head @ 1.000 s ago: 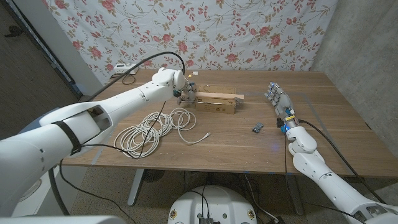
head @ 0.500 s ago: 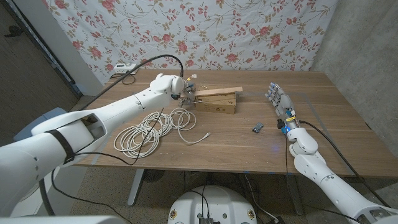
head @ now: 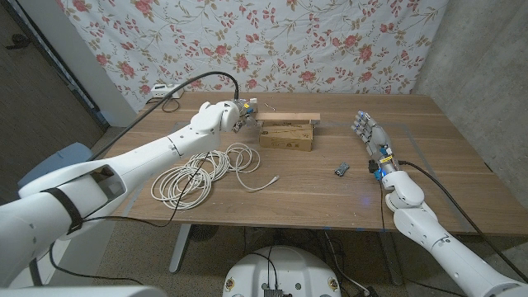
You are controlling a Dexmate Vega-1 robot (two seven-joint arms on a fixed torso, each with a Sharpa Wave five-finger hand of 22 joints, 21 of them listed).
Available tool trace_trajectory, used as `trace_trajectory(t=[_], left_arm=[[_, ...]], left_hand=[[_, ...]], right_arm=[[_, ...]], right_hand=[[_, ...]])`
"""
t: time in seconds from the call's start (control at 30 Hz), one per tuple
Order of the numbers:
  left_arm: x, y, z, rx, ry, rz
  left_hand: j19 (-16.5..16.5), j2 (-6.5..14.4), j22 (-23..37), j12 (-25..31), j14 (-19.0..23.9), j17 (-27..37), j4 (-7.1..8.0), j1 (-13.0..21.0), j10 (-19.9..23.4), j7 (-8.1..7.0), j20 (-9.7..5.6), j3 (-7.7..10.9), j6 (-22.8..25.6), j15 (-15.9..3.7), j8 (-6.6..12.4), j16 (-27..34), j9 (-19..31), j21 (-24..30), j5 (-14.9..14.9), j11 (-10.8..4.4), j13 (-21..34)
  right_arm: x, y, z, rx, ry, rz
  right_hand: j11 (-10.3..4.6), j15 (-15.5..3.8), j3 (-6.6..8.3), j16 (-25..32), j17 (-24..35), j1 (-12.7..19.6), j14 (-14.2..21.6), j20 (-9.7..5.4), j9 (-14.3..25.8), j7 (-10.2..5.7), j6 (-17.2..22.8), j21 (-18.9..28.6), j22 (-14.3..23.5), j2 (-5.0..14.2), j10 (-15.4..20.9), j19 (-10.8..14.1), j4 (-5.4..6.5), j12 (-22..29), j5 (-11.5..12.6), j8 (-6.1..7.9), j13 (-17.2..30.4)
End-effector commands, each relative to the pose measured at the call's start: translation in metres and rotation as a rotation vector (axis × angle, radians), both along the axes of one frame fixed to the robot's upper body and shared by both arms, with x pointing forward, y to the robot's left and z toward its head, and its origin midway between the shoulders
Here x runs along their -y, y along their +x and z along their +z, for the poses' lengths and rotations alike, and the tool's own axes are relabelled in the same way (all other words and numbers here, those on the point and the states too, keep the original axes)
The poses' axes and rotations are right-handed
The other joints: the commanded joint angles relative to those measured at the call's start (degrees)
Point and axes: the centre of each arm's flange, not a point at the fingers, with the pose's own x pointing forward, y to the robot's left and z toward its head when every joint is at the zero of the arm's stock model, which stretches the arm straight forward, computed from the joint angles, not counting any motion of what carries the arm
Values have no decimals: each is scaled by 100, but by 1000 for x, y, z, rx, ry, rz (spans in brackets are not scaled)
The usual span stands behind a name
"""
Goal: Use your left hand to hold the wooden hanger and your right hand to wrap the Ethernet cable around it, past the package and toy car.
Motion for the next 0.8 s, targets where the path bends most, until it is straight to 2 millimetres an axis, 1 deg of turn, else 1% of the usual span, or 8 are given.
trace_trajectory(t=[0.03, 0.27, 0.4, 0.43, 0.5, 0.57, 0.7, 0.8], left_arm=[[-14, -24, 12, 139, -19, -21], [-18, -32, 9, 190, -28, -61], [-21, -35, 8, 228, -39, -84], [-22, -36, 8, 234, -42, -86], [-24, -38, 8, 241, -43, -89], [-26, -39, 8, 251, -45, -92], [-28, -41, 10, 265, -56, -98], [-29, -41, 11, 276, -58, -104]], left_hand=[[-66, -61, -38, 19, 49, -12, 134, -43, 21, -2, 27, 117, 18, -5, 99, -24, 132, -21, 85, -35, 34], [-100, -82, -95, 26, 71, -49, 148, -55, 65, -23, 44, 125, 29, 14, 202, -55, 276, -29, 159, -20, 61], [-93, -87, -112, 42, 116, 11, 158, -63, 81, -41, 35, 129, 25, 22, 279, -7, 390, -8, 216, -19, 110], [-91, -86, -113, 41, 114, 41, 155, -58, 85, -40, 45, 136, 22, 14, 292, 9, 412, -3, 228, -19, 110], [-103, -82, -110, 45, 110, 62, 164, -68, 94, -36, 32, 130, 14, 25, 329, 15, 470, 22, 251, -38, 129], [-101, -95, -117, 43, 113, 83, 167, -72, 96, -33, 30, 136, 6, 19, 360, 23, 519, 23, 276, -37, 139], [-99, -98, -133, 32, 109, 107, 169, -75, 100, -34, 22, 139, 13, 16, 401, 28, 577, 30, 302, -44, 134], [-96, -99, -151, 32, 108, 121, 171, -77, 100, -36, 24, 141, 7, 20, 430, 30, 624, 35, 323, -32, 147]], right_arm=[[-17, -32, 3, -32, -178, -80], [-37, -46, 7, -53, -304, -96], [-48, -52, 10, -60, -373, -109], [-50, -54, 11, -61, -392, -110], [-55, -57, 12, -64, -426, -116], [-60, -60, 14, -61, -464, -125], [-71, -68, 19, -50, -529, -137], [-78, -76, 23, -55, -580, -128]], right_hand=[[29, -38, 25, 68, 46, 24, 134, 112, 27, 12, 118, 23, 36, 10, 117, 34, -19, 45, 24, 44, 21], [2, -64, 37, 71, 64, 57, 136, 132, 30, 38, 197, 11, 40, 13, 145, 16, -39, 45, 33, 65, 26], [-13, -127, 80, 95, 84, 142, 185, 76, 32, 6, 211, 7, 45, 48, 234, 19, -78, 66, 48, 58, 32], [16, -144, 86, 117, 95, 160, 231, 102, 33, 28, 233, 20, 47, 52, 263, 56, -85, 72, 49, 62, 34], [50, -166, 95, 156, 116, 188, 308, 87, 34, 39, 268, 32, 52, 56, 345, 91, -95, 93, 51, 66, 40], [42, -186, 106, 175, 136, 228, 337, 72, 36, 58, 310, 38, 55, 55, 372, 117, -112, 93, 53, 73, 45], [38, -188, 143, 196, 146, 317, 384, 138, 37, 81, 341, 48, 57, 63, 418, 152, -157, 98, 66, 76, 48], [32, -215, 161, 214, 151, 363, 427, 137, 38, 79, 348, 46, 57, 65, 425, 155, -179, 95, 72, 75, 50]])
